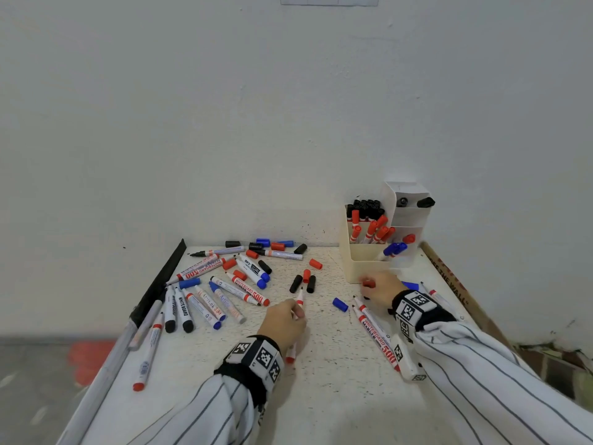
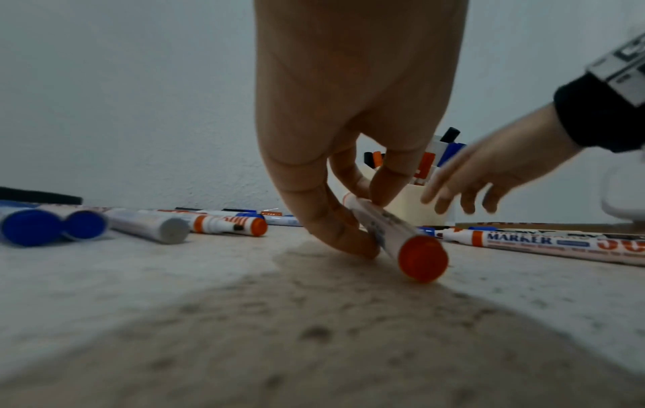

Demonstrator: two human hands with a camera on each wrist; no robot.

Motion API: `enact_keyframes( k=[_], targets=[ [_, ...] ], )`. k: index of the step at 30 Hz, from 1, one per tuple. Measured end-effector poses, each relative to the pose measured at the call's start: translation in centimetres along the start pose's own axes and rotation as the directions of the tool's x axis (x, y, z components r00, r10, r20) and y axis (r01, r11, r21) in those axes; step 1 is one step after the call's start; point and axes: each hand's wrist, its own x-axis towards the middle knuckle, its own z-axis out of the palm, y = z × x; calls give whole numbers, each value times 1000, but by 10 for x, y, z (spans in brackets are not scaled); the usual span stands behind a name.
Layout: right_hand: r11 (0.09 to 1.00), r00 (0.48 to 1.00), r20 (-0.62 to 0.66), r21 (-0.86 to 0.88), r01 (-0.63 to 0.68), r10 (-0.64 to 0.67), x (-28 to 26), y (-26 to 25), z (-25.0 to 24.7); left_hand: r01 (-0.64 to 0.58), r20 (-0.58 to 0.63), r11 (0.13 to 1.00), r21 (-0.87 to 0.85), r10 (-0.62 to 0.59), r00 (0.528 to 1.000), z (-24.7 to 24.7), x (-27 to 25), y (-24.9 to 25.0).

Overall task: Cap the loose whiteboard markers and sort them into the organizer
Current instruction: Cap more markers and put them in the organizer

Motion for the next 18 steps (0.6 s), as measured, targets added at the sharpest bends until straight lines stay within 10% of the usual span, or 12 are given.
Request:
enact_keyframes(
  k=[7, 18],
  targets=[
    [945, 989, 1, -296, -139, 146, 12, -13, 10, 18, -24, 1000, -5, -18, 1000, -20, -3, -18],
    [983, 986, 10, -86, -164, 165, 12, -21, 10, 12, -1, 998, 60, -12, 1000, -30, -7, -24]
  ],
)
